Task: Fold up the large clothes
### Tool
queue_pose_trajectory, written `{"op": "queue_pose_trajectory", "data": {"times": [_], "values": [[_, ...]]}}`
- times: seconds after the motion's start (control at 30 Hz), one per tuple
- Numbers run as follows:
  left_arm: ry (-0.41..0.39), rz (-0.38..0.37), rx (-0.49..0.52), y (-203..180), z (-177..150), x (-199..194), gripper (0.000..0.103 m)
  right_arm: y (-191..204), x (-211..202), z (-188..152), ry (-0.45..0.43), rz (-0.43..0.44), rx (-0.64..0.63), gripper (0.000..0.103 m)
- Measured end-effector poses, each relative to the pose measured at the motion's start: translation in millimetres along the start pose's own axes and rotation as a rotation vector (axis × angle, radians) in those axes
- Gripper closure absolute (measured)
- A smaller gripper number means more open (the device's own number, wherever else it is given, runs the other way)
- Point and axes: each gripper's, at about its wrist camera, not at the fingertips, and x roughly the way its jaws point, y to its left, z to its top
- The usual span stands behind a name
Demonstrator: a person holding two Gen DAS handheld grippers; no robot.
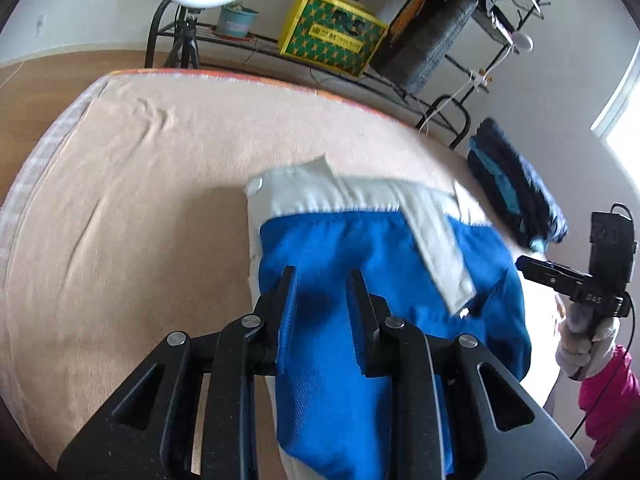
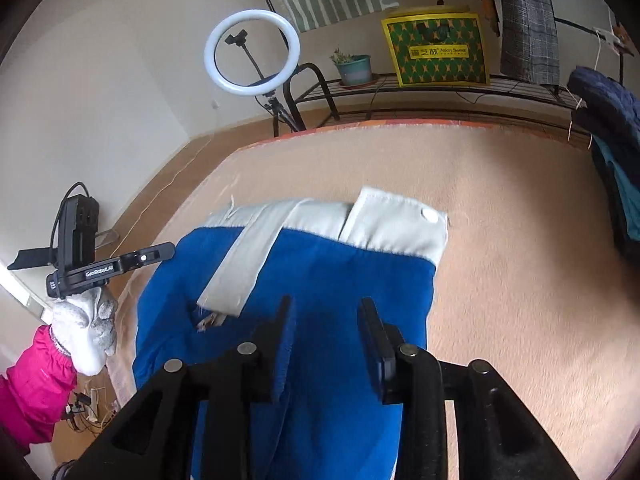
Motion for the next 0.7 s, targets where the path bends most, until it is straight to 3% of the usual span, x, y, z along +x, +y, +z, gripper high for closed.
{"op": "queue_pose_trajectory", "data": {"times": [0.17,0.23,0.37,0.43,0.47,0.5,0.57,0.7], "values": [[-0.026,0.009,0.001,7.2,-25.5,11.4,0.077,-8.2,20.7,-32.0,0.065,-0.023,0.027,0.072],[-0.041,0.005,0.009,7.8,-29.8,11.3,0.077,-8.8,29.1,-39.3,0.048,-0.036,0.018,0.071],[0.009,-0.023,-0.073,14.8,-24.3,-4.7,0.077,-1.9,23.2,-32.2,0.081,-0.061,0.027,0.07],[-0.01,-0.082,-0.167,25.5,-25.4,-23.6,0.056,-4.7,8.0,-32.4,0.061,-0.007,0.045,0.063],[-0.023,-0.109,-0.216,32.1,-27.6,-32.3,0.03,-8.4,-4.0,-33.4,0.025,0.027,0.066,0.051],[-0.035,-0.139,-0.27,40.0,-31.2,-40.1,0.022,-13.4,-16.2,-38.0,-0.021,0.048,0.094,0.036],[-0.013,-0.229,-0.35,53.3,-36.6,-45.6,0.022,-26.7,-33.8,-46.8,-0.109,0.077,0.162,0.02],[0.06,-0.317,-0.464,71.7,-45.3,-40.9,0.022,-56.5,-36.8,-56.1,-0.109,0.097,0.279,0.017]]}}
